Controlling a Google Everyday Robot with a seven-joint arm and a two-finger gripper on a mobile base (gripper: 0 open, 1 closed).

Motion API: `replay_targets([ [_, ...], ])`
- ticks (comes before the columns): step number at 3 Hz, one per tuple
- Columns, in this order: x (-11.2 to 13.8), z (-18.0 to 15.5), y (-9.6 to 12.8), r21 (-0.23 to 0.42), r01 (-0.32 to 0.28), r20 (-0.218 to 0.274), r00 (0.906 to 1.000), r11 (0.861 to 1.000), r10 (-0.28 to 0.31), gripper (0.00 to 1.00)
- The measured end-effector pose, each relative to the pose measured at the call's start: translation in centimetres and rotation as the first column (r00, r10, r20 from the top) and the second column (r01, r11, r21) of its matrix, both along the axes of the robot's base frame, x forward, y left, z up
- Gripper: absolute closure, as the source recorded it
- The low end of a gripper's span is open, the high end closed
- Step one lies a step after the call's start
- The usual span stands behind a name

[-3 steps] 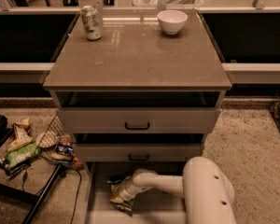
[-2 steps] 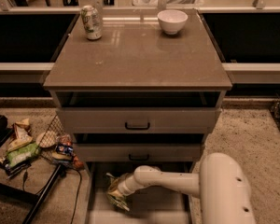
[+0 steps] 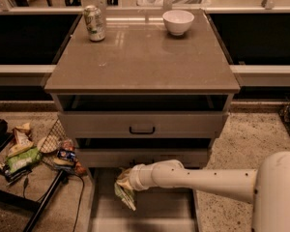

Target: Pick green jalapeno chip bag from bottom drawer and place on counter

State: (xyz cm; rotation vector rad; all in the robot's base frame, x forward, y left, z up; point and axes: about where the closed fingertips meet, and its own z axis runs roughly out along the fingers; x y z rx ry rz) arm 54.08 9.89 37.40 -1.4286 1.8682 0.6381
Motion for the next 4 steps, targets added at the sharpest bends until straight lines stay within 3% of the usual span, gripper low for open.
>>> replay_targets([
  [1,-6.1,9.4,-1.7,0.012,0.046,-0.043,0.9981,0.999,-0.045,1.00],
  [2,-10.2,16.7,-2.4,-0.016,0.042,-0.030,0.9986,0.999,-0.043,1.00],
  [3,-10.5,26.6,-3.9,-0.045,0.063,0.057,0.9965,0.997,-0.061,1.00],
  [4,-7.2,35.4,-8.0,-0.028,0.145,0.099,0.9849,0.989,-0.142,1.00],
])
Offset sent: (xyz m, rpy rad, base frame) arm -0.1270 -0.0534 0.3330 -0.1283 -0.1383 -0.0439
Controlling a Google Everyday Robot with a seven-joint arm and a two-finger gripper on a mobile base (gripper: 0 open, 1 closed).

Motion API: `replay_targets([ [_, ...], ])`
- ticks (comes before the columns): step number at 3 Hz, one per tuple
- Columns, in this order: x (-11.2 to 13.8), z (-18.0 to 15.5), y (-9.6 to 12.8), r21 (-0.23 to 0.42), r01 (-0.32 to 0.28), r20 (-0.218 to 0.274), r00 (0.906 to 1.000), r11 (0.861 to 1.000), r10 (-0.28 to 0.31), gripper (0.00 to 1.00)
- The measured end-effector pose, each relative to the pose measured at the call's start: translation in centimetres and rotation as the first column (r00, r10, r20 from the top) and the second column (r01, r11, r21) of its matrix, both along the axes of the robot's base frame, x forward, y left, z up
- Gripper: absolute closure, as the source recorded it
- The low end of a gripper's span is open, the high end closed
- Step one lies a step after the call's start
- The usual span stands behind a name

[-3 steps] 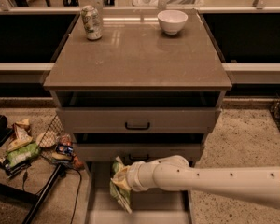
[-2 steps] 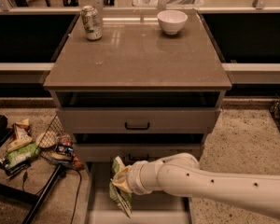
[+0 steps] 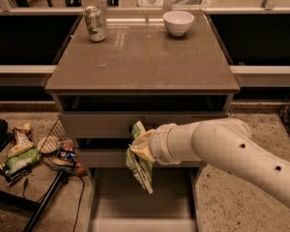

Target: Pick green jalapeno chip bag from bottom drawer and place on counter

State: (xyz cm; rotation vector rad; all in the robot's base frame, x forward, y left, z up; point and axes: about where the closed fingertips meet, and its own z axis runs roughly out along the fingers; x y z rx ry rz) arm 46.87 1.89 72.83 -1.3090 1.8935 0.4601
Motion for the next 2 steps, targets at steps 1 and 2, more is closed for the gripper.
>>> replay_targets([
  [1,0.12,-0.02,0.24,0.002,-0.004,0.004,1.0000,1.000,0.004,1.00],
  [2,0.46,0.49,0.59,0.000,-0.018,0.014,0.9997,1.000,0.018,1.00],
])
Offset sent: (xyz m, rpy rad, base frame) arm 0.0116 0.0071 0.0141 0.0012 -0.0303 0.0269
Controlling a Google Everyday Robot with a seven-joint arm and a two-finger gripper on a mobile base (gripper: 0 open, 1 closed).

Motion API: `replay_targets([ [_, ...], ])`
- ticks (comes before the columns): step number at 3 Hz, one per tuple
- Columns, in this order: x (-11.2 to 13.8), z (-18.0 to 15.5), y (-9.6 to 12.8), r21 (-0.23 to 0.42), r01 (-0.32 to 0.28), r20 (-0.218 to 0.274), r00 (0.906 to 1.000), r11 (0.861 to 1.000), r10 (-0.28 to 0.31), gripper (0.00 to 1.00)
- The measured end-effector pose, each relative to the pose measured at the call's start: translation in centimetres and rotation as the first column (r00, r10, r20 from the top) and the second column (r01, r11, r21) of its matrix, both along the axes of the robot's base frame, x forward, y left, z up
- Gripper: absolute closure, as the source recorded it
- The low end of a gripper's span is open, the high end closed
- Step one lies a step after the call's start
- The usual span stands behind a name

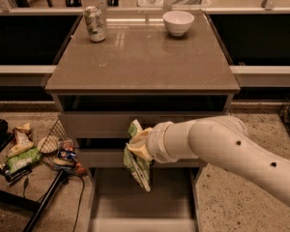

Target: Pick green jalapeno chip bag from bottom drawer and place on counter

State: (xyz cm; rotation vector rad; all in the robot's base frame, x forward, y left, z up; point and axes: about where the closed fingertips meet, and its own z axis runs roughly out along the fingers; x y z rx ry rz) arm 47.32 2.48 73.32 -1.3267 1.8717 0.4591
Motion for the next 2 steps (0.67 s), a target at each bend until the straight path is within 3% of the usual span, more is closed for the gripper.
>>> replay_targets([
  [1,1.4,4.8,0.3,-0.058,-0.006,0.034,0.9994,0.998,0.008,1.00],
  [2,3.3,13.2,-0.8,-0.158,0.030,0.089,0.9959,0.987,-0.016,1.00],
])
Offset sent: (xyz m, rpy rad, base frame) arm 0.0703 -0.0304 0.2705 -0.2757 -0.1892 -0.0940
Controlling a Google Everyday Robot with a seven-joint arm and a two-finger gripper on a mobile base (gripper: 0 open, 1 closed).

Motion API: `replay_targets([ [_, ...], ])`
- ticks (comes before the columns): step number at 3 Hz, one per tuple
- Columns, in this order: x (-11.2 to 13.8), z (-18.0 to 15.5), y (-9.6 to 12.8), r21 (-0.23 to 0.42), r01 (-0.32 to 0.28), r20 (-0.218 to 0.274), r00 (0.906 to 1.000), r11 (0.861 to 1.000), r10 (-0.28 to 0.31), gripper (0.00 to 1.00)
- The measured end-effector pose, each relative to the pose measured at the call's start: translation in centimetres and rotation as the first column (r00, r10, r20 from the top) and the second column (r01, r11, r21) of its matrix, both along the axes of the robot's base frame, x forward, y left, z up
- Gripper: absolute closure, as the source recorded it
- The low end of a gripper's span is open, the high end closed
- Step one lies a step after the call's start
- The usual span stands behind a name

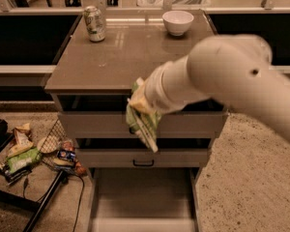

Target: Pick green jalapeno chip bag from bottom drawer and place on counter

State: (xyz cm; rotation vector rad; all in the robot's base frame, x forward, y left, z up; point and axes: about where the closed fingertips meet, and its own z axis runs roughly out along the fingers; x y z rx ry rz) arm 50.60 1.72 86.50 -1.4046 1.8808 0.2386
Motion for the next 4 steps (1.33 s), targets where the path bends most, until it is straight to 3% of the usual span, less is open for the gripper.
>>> replay_targets([
  [1,4.0,7.9,-1.9,-0.128,0.043,0.067,0.9972,0.991,-0.035,1.00],
  [2,8.9,11.6,-3.2,-0.208,0.057,0.118,0.9925,0.976,-0.033,1.00],
  [3,16.0,12.3,-3.2,-0.254,0.038,0.174,0.9847,0.966,0.007,1.00],
  [4,22.2,10.4,-3.2,-0.239,0.001,0.213,0.9757,0.971,0.051,1.00],
])
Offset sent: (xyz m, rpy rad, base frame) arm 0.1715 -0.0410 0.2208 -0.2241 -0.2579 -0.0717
